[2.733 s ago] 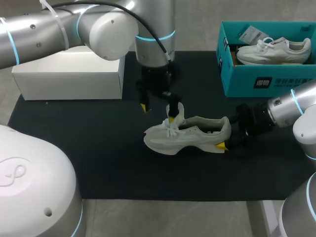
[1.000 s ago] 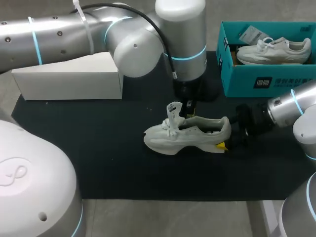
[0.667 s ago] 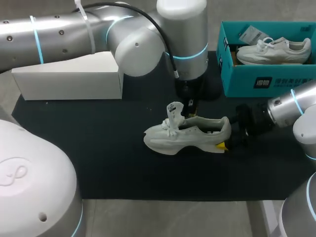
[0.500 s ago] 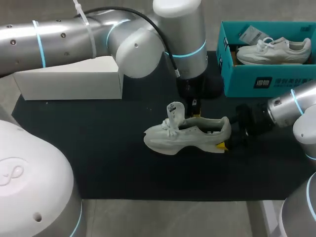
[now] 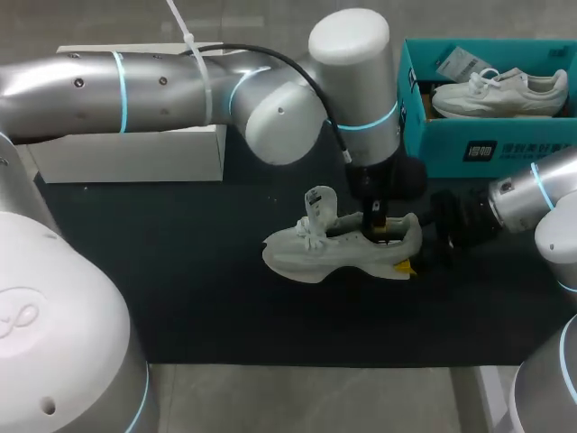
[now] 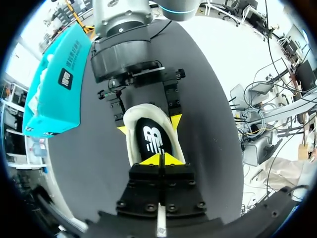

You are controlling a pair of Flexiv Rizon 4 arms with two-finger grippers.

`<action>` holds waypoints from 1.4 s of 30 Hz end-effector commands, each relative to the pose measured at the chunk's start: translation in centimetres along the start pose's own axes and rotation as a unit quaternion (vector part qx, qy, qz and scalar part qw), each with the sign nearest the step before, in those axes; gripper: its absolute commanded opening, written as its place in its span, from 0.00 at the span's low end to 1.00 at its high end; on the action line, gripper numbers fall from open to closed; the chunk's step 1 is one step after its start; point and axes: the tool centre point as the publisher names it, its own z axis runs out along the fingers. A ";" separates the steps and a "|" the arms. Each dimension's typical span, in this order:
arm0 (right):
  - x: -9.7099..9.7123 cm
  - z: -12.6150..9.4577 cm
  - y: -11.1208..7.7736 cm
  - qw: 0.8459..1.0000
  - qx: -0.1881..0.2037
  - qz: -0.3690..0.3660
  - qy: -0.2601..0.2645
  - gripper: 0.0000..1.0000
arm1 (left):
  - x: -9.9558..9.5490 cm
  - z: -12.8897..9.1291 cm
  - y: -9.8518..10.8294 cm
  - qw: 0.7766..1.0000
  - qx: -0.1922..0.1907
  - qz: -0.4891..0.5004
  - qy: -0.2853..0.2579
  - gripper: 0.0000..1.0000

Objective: Take the shoe out of the shoebox, open the shoe tongue, remove and reinsert the insole, then place the shoe into the shoebox

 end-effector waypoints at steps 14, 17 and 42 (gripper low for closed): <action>-0.1 0.3 -0.5 1.000 0.001 0.000 -0.001 0.00 | 0.7 4.5 2.8 0.998 -0.016 -0.020 0.049 0.00; -0.1 0.3 -0.5 1.000 0.001 0.000 -0.001 0.00 | 1.6 4.8 3.2 0.998 -0.018 -0.020 0.062 0.00; -0.1 0.3 -0.5 1.000 0.001 0.000 -0.001 0.00 | 1.6 8.8 3.7 0.998 -0.035 -0.004 0.042 0.34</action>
